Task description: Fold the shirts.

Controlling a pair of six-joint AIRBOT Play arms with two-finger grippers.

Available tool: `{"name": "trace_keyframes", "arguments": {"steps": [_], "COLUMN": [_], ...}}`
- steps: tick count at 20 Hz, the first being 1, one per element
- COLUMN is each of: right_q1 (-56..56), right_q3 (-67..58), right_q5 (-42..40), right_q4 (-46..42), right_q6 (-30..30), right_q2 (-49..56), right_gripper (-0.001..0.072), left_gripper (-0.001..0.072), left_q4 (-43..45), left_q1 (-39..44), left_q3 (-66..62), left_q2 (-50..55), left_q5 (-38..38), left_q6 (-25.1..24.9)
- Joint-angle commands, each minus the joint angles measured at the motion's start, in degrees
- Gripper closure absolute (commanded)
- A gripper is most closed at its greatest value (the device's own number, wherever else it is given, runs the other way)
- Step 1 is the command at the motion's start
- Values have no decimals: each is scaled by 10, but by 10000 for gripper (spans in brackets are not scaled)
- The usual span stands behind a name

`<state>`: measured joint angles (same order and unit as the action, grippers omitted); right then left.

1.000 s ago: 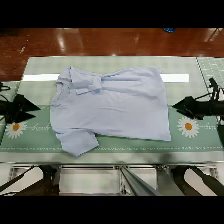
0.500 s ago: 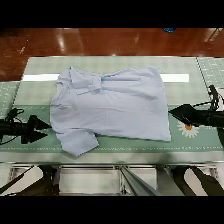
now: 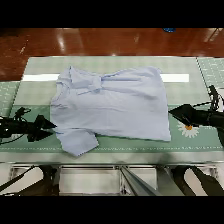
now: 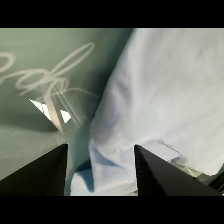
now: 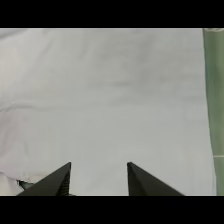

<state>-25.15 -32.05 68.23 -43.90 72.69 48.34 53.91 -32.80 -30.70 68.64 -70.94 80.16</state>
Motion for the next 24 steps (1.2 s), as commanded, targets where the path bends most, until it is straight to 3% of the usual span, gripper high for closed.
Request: {"name": "trace_keyframes", "arguments": {"steps": [1, 2, 3, 5, 7, 9, 10, 15, 24], "right_q1": [0, 0, 0, -12, -46, -67, -65, -31, -21], "right_q3": [0, 0, 0, -2, -1, 11, 24, 86, 91], "right_q5": [0, -1, -1, 6, 31, 61, 90, 121, -20], "right_q4": [0, 0, 0, -22, -113, -248, -275, -239, -80], "right_q6": [6, 5, 5, 6, 25, 118, 125, 121, 32], "right_q2": [0, 0, 0, 0, 0, 0, 0, 17, 167], "right_gripper": [303, 303, 303, 303, 303, 303, 303, 303, 304], "left_gripper": [200, 205, 285, 696, 691, 692, 691, 692, 691], "left_q4": [-2, -3, -6, -9, -9, -10, -13, -15, -15], "left_q1": [53, 62, 65, 64, 64, 64, 64, 64, 64], "left_q3": [-2, -5, -9, -21, -34, -41, -43, -43, -43], "left_q2": [25, 32, 35, 35, 35, 35, 35, 35, 35], "left_q5": [39, 50, 54, 45, 23, 14, 13, 10, 10], "left_q6": [0, 3, 6, 0, -3, -8, -11, -14, -17]}}
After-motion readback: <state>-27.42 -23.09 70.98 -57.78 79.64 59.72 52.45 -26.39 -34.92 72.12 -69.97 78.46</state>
